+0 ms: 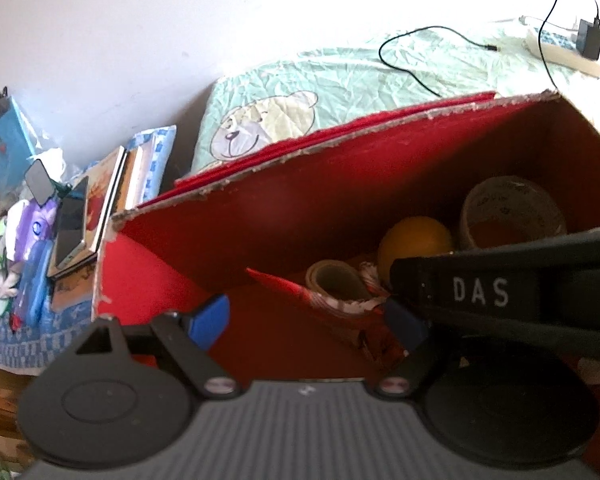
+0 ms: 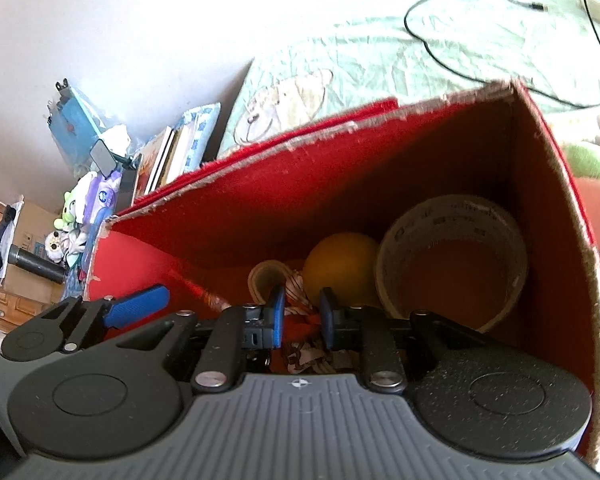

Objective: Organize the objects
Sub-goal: 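Raise the right gripper out of the box toward the small red gift box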

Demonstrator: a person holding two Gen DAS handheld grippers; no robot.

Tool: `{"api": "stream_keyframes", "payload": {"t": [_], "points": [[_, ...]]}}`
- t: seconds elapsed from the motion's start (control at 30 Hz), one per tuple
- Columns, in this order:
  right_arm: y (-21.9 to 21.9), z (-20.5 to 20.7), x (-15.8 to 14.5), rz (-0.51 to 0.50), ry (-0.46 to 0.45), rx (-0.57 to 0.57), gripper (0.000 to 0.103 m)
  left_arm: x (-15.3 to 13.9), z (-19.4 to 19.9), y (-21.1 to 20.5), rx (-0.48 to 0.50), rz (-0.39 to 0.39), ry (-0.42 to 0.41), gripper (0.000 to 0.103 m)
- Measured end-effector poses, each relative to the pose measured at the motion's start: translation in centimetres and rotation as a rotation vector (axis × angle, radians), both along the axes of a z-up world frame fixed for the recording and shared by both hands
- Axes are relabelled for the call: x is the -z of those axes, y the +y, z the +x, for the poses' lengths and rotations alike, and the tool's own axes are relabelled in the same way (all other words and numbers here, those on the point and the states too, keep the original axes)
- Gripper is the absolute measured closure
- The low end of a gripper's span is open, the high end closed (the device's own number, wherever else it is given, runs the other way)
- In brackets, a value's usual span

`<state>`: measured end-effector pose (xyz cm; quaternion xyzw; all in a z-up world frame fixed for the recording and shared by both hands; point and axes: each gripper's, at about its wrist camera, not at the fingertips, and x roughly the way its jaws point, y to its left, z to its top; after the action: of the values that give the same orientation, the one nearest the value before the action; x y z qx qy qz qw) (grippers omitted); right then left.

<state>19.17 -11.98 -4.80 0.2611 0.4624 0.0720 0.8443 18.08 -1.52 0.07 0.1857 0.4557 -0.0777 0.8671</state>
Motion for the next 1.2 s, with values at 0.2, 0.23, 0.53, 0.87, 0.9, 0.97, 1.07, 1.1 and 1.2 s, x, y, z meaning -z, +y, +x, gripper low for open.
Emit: {"api": "stream_keyframes", "payload": {"t": [0.2,0.23,0.53,0.87,0.9,0.97,1.07,1.1,1.2], "points": [[0.2,-0.6,-0.8,-0.045,-0.045,0.009,0.080,-1.4,-0.7,0.5,-0.022,-0.024,-0.027,0.015],[0.3,-0.7,-0.9,-0.054,-0.051,0.014,0.080,-1.6,-0.8,0.6,-0.025,-0.026,-0.028,0.014],[1.1,-2.9,-2.5,-0.116,-0.121,0.039,0.080,-3.6,-3.3,1.6,-0.065,-0.059,-0.040,0.008],[1.5,-6.8,-5.7,-0.105,-0.236,0.034,0.073,-7.4,-7.3,3.6,-0.066,-0.129,-0.113,0.008],[1.6,-7.2,-5.9,-0.099,-0.244,0.028,0.073,-7.6,-7.7,3.9,-0.069,-0.135,-0.114,0.008],[1.8,-8.0,-6.4,-0.084,-0.256,0.016,0.073,-8.0,-8.5,4.7,-0.073,-0.149,-0.116,0.008],[2.0,-9.0,-6.9,-0.050,-0.271,-0.010,0.073,-8.2,-9.7,5.8,-0.082,-0.169,-0.107,0.008],[2.1,-9.4,-7.0,-0.036,-0.274,-0.021,0.073,-8.2,-10.0,6.2,-0.085,-0.173,-0.103,0.008],[2.5,-10.6,-7.1,0.012,-0.270,-0.061,0.073,-8.2,-11.3,7.1,-0.092,-0.168,-0.104,0.008]]}}
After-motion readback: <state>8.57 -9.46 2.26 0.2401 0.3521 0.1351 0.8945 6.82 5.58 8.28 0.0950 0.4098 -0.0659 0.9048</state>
